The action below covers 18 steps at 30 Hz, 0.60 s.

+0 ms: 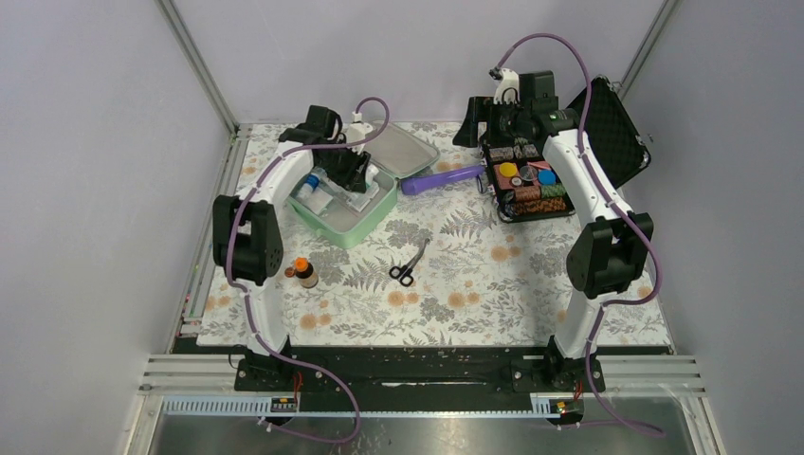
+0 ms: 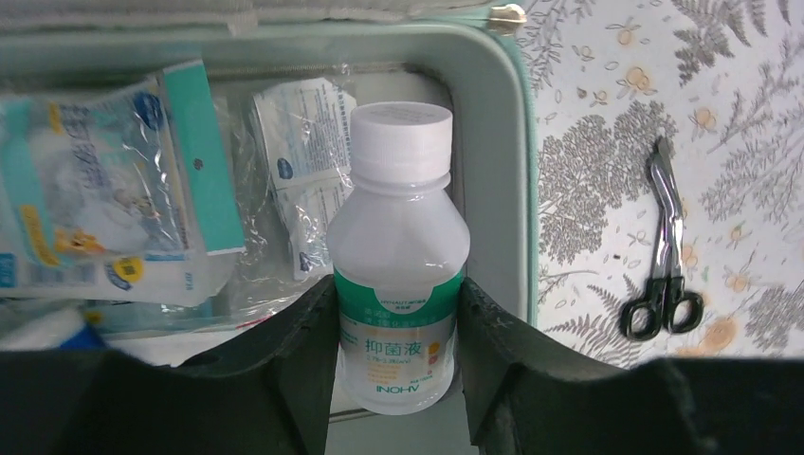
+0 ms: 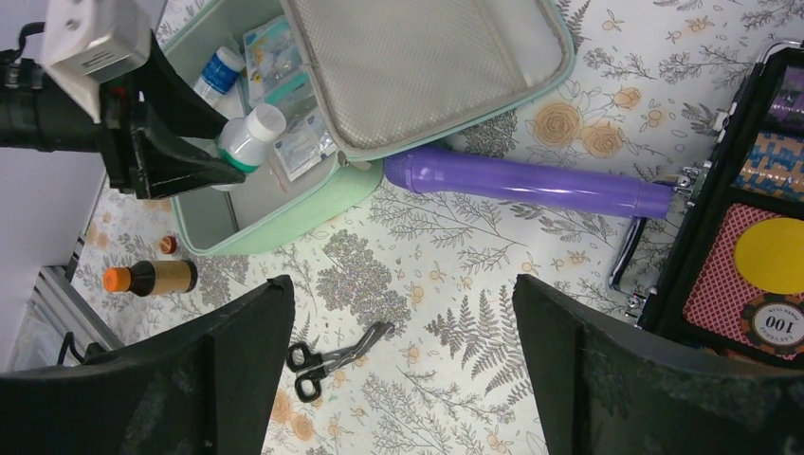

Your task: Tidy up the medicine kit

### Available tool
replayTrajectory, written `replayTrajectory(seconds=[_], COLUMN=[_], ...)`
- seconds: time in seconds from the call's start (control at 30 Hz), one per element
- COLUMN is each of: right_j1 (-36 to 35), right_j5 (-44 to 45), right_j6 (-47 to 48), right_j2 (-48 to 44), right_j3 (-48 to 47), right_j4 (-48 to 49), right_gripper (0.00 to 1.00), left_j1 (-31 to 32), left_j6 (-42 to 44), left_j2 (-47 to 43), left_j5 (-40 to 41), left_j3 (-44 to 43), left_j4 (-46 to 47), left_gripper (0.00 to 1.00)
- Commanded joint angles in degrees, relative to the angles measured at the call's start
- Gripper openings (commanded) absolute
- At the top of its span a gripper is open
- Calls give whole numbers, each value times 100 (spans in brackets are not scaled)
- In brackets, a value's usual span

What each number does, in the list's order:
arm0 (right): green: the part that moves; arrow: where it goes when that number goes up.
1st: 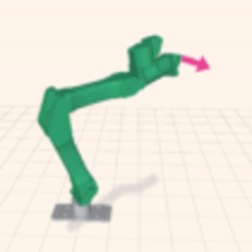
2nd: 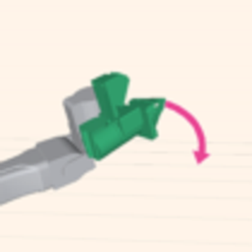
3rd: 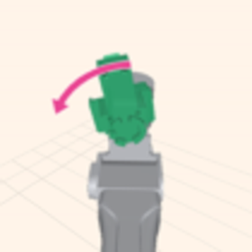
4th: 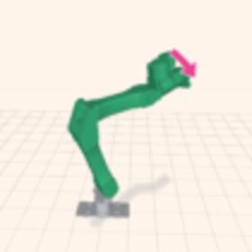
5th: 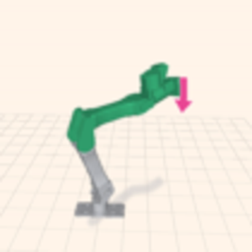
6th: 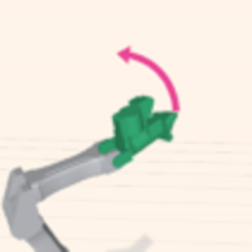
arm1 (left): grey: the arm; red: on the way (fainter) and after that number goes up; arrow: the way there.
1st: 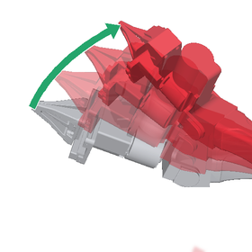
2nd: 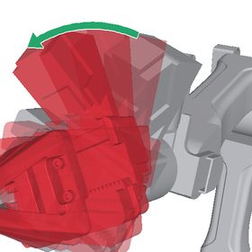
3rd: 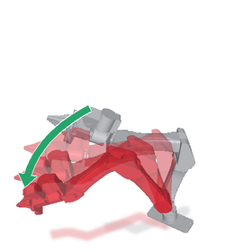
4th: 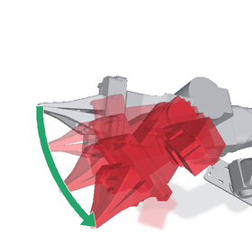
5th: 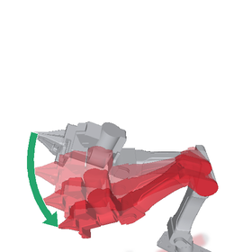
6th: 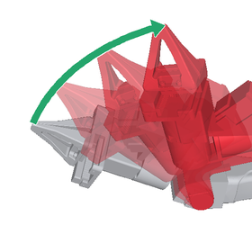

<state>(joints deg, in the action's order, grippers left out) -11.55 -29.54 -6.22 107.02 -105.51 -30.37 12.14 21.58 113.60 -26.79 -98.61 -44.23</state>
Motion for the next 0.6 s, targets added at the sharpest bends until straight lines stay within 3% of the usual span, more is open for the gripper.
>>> replayTrajectory(seconds=[0.0, 0.57], right_j1=[10, 10], right_j5=[111, 232], right_j6=[155, 244], right_j2=[-247, -160], right_j3=[44, -110], right_j4=[-55, -154], right_gripper=[92, 93], left_j1=[47, 338], left_j6=[-1095, -893], left_j2=[215, 685], left_j5=[405, 320], left_j3=[-193, 217], left_j4=[267, 845], left_gripper=[24, 26])
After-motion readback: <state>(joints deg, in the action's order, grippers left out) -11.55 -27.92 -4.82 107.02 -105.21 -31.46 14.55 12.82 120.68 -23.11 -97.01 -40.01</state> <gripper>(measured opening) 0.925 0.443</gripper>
